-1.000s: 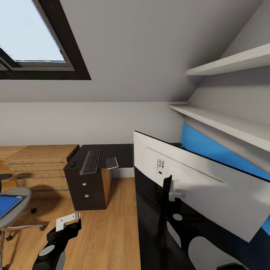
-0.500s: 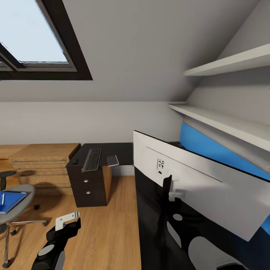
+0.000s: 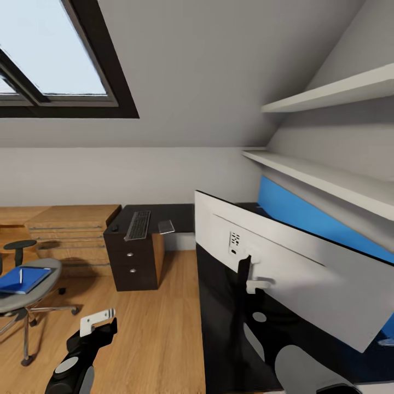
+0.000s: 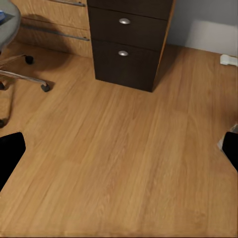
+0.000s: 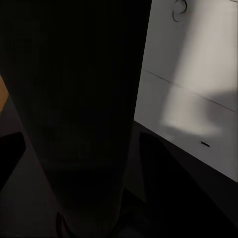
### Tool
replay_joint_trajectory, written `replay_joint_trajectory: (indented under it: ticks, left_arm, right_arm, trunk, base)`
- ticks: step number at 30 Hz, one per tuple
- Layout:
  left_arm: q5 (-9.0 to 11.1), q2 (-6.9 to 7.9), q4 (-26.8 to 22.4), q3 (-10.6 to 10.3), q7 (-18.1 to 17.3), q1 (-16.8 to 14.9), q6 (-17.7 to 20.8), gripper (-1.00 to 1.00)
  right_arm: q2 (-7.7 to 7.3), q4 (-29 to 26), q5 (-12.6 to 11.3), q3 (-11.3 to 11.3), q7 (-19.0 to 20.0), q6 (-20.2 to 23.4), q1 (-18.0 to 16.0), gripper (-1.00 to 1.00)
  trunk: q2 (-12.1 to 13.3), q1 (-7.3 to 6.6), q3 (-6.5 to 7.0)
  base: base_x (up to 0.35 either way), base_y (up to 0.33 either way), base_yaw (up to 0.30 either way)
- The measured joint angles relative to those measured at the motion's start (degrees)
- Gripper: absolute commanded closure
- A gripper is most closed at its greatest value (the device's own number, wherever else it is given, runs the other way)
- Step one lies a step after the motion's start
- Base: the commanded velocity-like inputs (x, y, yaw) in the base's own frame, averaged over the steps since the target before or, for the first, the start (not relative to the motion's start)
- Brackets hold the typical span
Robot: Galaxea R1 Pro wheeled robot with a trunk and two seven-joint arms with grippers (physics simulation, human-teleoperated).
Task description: In the bedroom, organize the workspace by keeping the computer under the desk, ensuring the monitor is on the desk, placing the keyboard on the desk next to the monitor, placing the mouse on the desk next to the keyboard, moving the folder from the swivel chair onto the desk next to the mouse, stacking the notebook on top of the folder with the pen on top of the notebook, and positioning the swivel chair next to the desk.
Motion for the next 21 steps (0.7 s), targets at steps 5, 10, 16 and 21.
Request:
replay_joint_trajectory:
  ticks: [5,10,16,21]
  left_arm:
    - [0.0,0.0,0.0,0.01,0.0,0.0,0.05,-1.0]
    - [0.0,0.0,0.0,0.01,0.0,0.0,0.14,-1.0]
    - [0.0,0.0,-0.06,0.01,0.0,0.0,0.14,-1.0]
    - [0.0,-0.01,-0.33,0.01,0.0,0.0,0.11,-1.0]
  right_arm:
    - [0.0,-0.01,0.05,-0.11,0.0,0.01,0.0,1.0]
    - [-0.61,-0.01,-0.03,-0.25,0.02,0.0,-0.01,1.0]
    - [-1.01,-0.02,0.05,-0.03,0.1,0.11,0.0,1.0]
    - [-1.05,-0.02,0.07,0.06,0.13,0.14,0.0,1.0]
  trunk:
    - [0.0,-0.01,0.0]
    - [0.0,-0.01,0.0]
    - [0.0,-0.01,0.0]
    - [0.0,-0.03,0.0]
  base:
    - [-0.267,-0.222,0.0]
    - [-0.231,-0.258,0.0]
    - [-0.211,-0.141,0.0]
    - [-0.056,-0.015,0.0]
